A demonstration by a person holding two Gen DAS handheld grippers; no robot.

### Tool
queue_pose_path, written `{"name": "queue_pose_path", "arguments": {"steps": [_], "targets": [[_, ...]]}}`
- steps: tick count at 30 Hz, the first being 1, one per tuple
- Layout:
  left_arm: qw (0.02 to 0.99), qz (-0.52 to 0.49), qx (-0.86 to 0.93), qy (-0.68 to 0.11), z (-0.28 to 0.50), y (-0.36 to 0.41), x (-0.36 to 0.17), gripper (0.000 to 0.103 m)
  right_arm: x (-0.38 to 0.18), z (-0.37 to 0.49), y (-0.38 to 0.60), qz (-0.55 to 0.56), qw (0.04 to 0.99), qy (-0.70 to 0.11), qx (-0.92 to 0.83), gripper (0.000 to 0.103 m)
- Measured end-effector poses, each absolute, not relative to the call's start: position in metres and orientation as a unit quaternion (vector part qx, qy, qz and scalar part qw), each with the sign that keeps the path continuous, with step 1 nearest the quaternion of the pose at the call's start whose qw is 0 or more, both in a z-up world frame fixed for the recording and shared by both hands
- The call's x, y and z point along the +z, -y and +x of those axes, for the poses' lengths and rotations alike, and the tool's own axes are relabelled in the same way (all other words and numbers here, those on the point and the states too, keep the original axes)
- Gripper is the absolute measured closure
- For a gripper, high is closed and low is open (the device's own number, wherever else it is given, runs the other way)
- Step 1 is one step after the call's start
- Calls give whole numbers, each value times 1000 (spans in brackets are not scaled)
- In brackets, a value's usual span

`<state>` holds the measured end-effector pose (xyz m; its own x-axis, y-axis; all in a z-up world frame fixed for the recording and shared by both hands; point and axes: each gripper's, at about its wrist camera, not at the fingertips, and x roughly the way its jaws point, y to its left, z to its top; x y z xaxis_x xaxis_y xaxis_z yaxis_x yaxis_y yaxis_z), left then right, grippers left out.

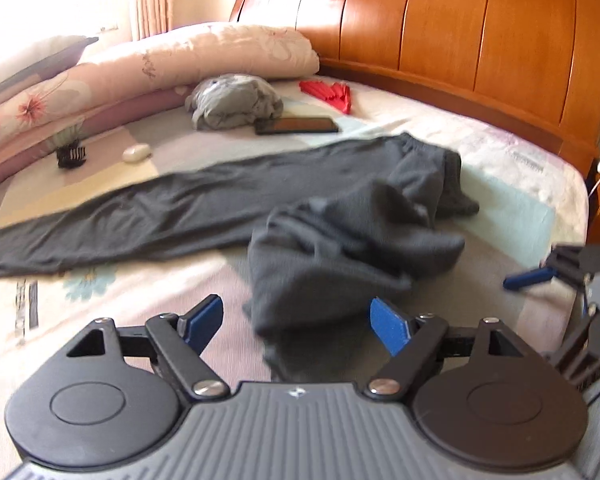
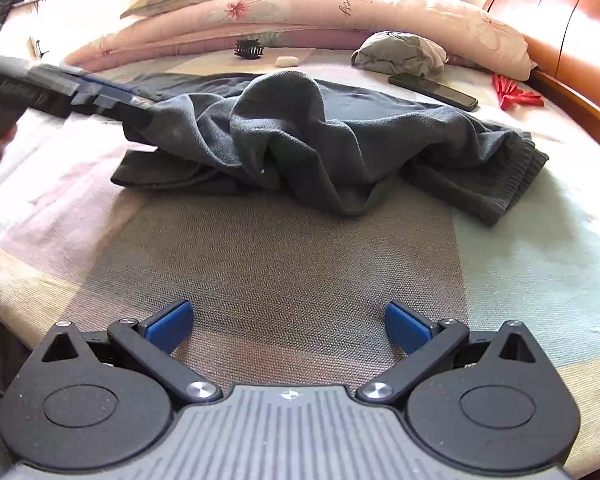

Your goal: Fold clothes

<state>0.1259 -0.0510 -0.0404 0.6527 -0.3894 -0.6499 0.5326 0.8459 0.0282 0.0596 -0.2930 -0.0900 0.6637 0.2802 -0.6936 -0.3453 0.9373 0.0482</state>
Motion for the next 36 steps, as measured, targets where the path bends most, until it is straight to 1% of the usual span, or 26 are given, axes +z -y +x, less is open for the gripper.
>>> {"name": "queue_pose_path", "arguments": {"steps": [4, 11, 15, 21, 28, 32, 36], "targets": [[907, 102, -222, -343, 124, 46, -62, 22, -89, 61, 293, -39, 910, -378, 166, 0], [915, 16, -197, -351, 154, 41, -78, 22, -89, 60, 293, -38, 911, -379, 159, 0], [921, 24, -200, -334, 165, 58, -81, 22, -90, 60, 293, -39, 911, -378, 158, 0], [921, 23, -168, -351, 183, 66, -93, 21, -90, 59, 294, -39, 911, -377, 160, 0], [937, 4, -94, -337, 174, 29, -88, 20, -88, 62, 293, -41, 908, -385, 160, 0], [937, -16, -55, -345, 175, -3, -78, 23, -88, 63, 292, -41, 908, -387, 158, 0], [933, -22, -80, -350, 163, -16, -70, 23, -85, 66, 289, -43, 904, -397, 155, 0]]}}
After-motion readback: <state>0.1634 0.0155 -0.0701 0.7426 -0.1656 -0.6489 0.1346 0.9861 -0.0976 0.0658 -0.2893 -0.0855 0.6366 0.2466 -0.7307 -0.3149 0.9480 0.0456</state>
